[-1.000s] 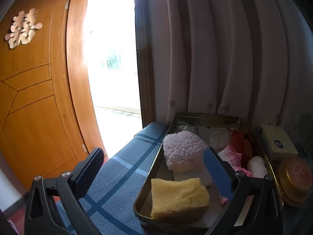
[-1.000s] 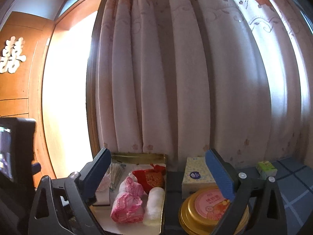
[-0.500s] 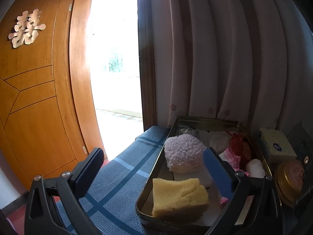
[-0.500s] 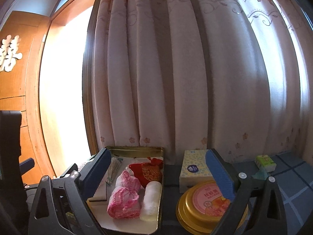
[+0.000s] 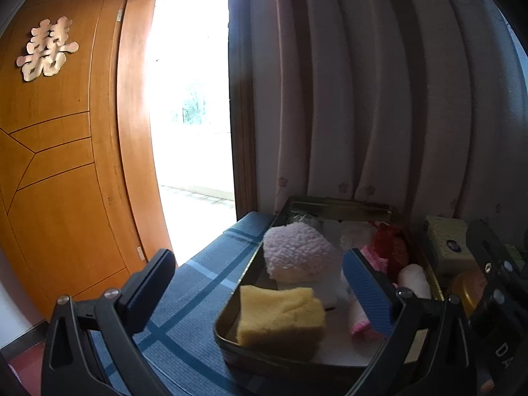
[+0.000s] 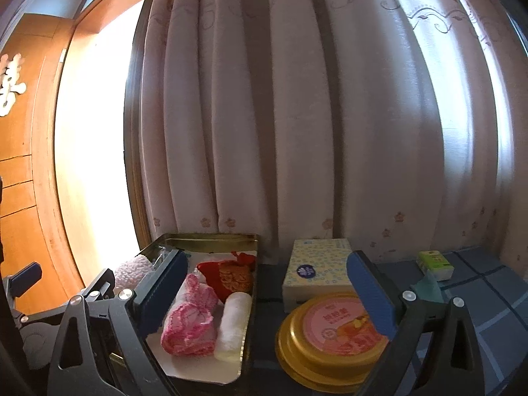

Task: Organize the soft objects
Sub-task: 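Withdraw both grippers from the tray toward the teal cloth and green tissue pack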

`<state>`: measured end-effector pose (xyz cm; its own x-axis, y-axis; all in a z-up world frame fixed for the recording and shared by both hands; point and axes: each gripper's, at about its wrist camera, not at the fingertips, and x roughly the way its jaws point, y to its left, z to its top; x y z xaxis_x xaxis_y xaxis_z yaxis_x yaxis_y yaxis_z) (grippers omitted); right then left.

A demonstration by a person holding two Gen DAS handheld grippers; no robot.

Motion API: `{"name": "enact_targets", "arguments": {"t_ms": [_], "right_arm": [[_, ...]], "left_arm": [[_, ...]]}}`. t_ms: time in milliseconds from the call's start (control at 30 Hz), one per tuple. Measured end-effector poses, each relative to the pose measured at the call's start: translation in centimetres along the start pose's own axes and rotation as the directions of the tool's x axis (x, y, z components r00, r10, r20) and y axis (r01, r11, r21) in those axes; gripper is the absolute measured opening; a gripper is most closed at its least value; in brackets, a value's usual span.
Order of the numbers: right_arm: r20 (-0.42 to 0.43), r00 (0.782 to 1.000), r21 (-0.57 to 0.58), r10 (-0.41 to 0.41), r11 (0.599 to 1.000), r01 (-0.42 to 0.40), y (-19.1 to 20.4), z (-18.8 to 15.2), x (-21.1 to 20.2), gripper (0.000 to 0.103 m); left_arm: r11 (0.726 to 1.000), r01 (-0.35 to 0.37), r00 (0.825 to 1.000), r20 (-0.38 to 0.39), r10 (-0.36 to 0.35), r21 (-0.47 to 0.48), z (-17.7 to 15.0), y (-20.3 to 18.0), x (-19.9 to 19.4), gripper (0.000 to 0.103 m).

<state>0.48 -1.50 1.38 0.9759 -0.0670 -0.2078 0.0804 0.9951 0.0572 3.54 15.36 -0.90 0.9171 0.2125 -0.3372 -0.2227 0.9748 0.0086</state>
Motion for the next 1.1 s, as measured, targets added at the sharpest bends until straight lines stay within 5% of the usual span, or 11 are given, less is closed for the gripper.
{"name": "enact_targets", "arguments": {"t_ms": [567,1100], "right_arm": [[-0.004,0.998,0.013,-0.07,0.997,0.07,-5.5,-0.2,-1.2,0.099],[-0.058,0.972,-0.003,-0.227,0.974,0.228,-16.4,-0.4,-2.0,0.099]], "left_arm": [[0.994,0.099,0.995,0.006,-0.099,0.045,-1.0,-4.9,-3.2,0.103],[0.964,0.228,0.973,0.009,-0.232,0.136,-1.8,-12.1,-6.6,0.103]]}}
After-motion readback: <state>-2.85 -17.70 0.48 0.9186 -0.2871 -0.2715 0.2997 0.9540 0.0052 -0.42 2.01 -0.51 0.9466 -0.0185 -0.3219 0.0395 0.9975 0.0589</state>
